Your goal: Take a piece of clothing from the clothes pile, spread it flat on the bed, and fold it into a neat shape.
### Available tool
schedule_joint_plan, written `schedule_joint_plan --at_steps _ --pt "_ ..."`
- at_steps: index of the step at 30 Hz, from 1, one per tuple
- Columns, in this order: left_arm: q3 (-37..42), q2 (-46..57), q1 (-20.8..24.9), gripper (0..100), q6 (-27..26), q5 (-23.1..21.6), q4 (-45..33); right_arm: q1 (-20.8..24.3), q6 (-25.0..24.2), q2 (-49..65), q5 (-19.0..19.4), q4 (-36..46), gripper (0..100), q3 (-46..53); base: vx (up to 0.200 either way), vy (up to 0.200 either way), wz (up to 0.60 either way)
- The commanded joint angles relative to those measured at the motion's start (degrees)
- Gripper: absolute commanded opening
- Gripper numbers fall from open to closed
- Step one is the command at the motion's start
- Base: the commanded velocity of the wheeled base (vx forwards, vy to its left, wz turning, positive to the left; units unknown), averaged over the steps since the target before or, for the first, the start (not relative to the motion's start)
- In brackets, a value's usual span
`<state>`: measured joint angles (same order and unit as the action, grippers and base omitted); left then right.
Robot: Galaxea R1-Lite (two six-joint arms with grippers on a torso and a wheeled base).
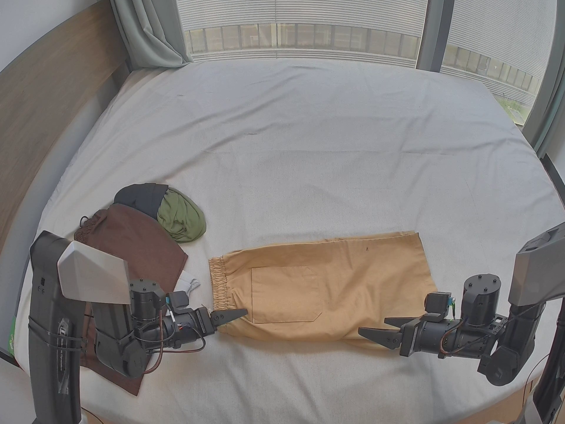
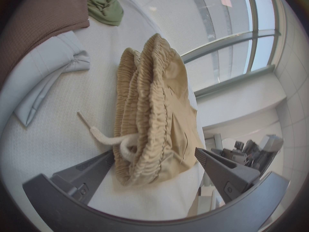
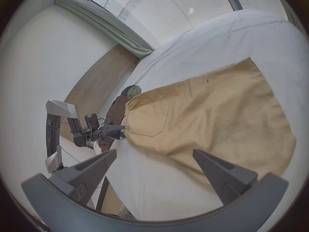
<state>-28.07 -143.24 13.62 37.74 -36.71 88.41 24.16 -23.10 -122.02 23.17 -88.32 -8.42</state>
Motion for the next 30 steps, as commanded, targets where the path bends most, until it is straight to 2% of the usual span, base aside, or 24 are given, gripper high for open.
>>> schedule_joint_plan --at_steps 1,25,26,30 --pt "-1.98 1.74 1.24 100 4.53 2.16 0.28 -0.08 -0.01 -0.15 0.03 -0.1 100 -0.1 0.0 0.0 0.0" --pt "-2.51 1.65 1.41 100 5.24 2.52 0.28 -0.17 -0.01 -0.15 0.03 -0.1 100 -0.19 0.0 0.0 0.0" --pt "-2.51 1.65 1.41 0 5.15 2.52 0.28 -0.17 -0.01 -0.15 0.03 -0.1 100 -0.19 0.0 0.0 0.0" --pt "-2.77 1.65 1.32 0 4.97 2.52 0.28 -0.17 -0.01 -0.24 0.03 -0.1 100 -0.28 0.0 0.0 0.0"
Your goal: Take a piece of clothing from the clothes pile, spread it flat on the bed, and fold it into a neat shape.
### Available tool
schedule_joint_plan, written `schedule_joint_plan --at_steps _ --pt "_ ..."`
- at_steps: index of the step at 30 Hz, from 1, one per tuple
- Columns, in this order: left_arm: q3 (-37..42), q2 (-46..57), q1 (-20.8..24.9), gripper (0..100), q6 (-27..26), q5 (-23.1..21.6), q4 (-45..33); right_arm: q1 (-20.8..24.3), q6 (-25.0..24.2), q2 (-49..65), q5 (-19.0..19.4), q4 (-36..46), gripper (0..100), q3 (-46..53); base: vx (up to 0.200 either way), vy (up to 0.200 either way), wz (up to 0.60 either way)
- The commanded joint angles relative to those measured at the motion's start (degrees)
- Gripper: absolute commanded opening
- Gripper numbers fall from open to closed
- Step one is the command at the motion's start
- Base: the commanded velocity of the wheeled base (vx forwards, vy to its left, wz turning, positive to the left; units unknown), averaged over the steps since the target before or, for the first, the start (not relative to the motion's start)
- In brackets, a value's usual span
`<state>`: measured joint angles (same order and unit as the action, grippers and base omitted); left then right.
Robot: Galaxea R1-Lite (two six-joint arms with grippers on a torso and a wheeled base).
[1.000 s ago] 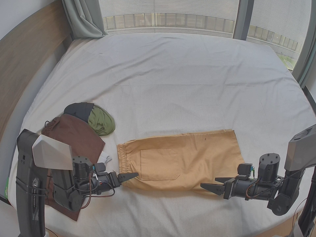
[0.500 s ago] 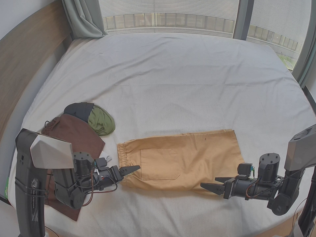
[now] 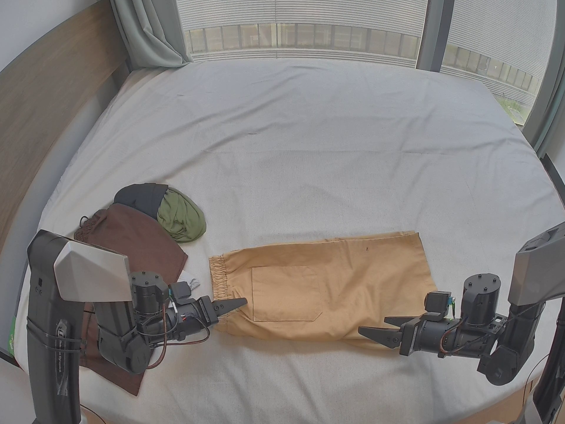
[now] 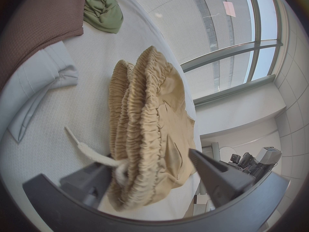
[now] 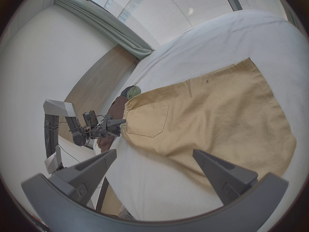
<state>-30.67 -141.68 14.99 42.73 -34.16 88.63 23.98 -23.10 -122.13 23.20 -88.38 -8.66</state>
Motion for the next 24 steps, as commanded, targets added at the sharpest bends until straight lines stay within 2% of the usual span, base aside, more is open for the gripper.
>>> schedule_joint_plan --at_steps 1,11,16,24 --pt "-0.27 0.09 -0.05 0 -0.01 -0.03 0.06 0.02 -0.01 -0.13 0.0 -0.04 100 -0.05 0.0 0.0 0.0" --pt "-0.53 0.18 -0.58 0 -0.72 -0.12 0.06 -0.07 0.07 -0.13 0.0 -0.04 100 -0.05 0.0 0.0 0.0" --pt "-0.44 0.18 -1.02 0 -4.5 -0.12 0.06 -0.07 0.07 -0.13 0.0 -0.04 100 -0.05 0.0 0.0 0.0" --pt "0.61 1.76 -3.13 0 -5.29 -0.56 0.06 0.02 0.07 -0.13 0.0 -0.04 100 -0.05 0.0 0.0 0.0"
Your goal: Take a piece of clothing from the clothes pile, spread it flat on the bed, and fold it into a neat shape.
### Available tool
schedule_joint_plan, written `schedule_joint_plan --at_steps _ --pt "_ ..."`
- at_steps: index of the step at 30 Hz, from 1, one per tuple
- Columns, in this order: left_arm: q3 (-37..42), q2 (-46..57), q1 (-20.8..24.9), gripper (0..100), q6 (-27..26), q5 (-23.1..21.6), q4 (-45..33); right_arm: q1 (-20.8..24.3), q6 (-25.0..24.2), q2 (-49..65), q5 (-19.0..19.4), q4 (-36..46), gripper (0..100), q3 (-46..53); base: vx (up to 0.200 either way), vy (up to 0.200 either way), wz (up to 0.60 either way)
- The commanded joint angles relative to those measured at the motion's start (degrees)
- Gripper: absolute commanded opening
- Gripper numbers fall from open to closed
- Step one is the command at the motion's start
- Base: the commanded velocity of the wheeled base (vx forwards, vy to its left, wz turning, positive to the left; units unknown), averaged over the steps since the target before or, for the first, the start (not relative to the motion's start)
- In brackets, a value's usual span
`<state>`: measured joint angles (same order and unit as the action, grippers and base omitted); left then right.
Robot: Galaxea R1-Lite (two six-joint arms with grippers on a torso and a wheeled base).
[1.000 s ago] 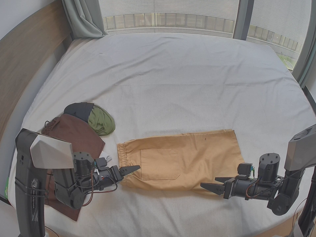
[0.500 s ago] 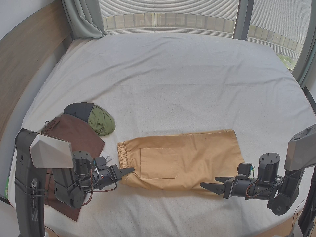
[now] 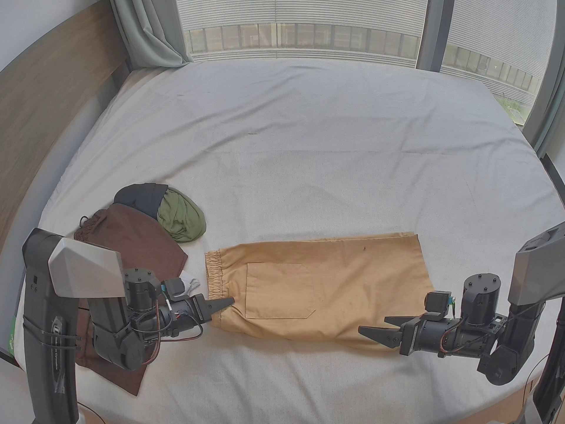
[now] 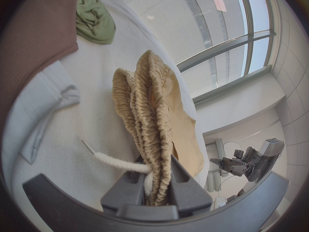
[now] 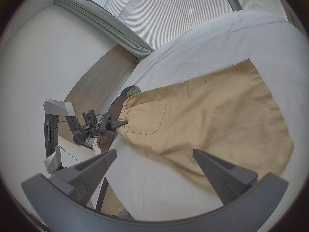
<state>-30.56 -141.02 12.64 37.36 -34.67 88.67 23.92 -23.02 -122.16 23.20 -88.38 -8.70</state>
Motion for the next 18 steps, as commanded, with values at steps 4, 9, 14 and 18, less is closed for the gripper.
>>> schedule_joint_plan --at_steps 4,9,14,18 --pt "1.03 2.51 -1.92 0 0.17 0.04 0.01 -0.01 -0.01 -0.09 0.0 -0.04 100 0.0 0.0 0.0 0.0" --pt "2.26 4.26 -3.5 0 -0.1 0.04 0.01 -0.1 0.08 -0.01 0.0 -0.04 100 0.0 0.0 0.0 0.0" --pt "3.67 5.58 -4.64 0 -1.77 -0.05 0.01 -0.19 0.08 -0.09 0.0 -0.04 100 0.0 0.0 0.0 0.0" --pt "4.63 5.49 -6.31 0 -5.99 -0.4 -0.08 -0.19 0.08 -0.09 0.0 -0.04 100 0.0 0.0 0.0 0.0"
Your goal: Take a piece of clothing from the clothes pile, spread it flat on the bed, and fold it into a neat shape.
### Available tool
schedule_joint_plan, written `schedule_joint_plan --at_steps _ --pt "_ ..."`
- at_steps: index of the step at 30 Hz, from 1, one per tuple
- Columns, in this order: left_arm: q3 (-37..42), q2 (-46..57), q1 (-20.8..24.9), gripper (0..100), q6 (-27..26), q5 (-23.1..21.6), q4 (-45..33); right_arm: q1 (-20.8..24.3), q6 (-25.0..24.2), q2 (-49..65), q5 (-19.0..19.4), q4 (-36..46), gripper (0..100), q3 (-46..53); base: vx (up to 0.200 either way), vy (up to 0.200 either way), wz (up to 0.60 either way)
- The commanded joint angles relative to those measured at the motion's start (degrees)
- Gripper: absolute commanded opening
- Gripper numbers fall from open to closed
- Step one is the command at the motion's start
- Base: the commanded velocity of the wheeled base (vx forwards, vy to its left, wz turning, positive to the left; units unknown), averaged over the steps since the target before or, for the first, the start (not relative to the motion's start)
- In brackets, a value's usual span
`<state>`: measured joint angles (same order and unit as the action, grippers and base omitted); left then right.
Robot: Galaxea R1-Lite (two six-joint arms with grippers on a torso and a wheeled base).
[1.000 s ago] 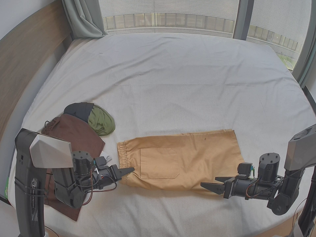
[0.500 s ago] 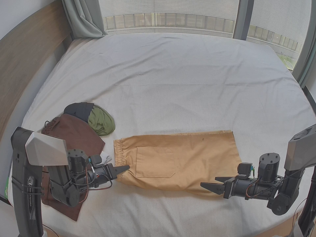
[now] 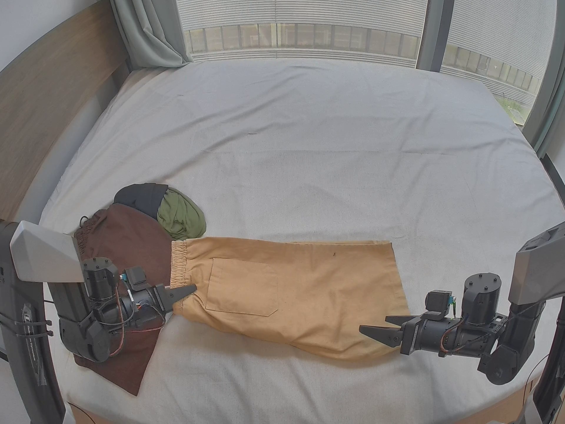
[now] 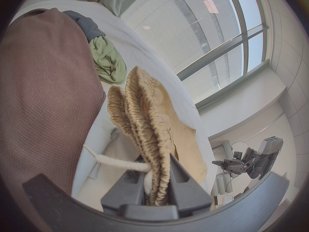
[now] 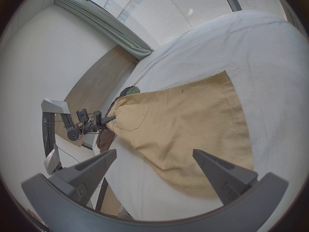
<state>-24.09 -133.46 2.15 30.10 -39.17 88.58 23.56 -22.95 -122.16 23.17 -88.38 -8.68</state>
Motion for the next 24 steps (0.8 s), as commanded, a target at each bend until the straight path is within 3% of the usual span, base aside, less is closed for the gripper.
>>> schedule_joint_plan --at_steps 1,7,24 --pt "0.62 1.19 -0.74 0 -0.3 -0.12 0.02 0.08 0.02 -0.01 0.03 -0.04 100 -0.02 0.0 0.0 0.0" --pt "0.71 1.8 -1.44 0 -0.92 -0.21 0.02 0.08 0.02 -0.01 0.03 -0.04 100 -0.02 0.0 0.0 0.0" --pt "-0.26 2.51 2.42 0 -1.01 0.76 0.02 0.43 0.02 -0.09 0.03 -0.04 100 -0.02 0.0 0.0 0.0"
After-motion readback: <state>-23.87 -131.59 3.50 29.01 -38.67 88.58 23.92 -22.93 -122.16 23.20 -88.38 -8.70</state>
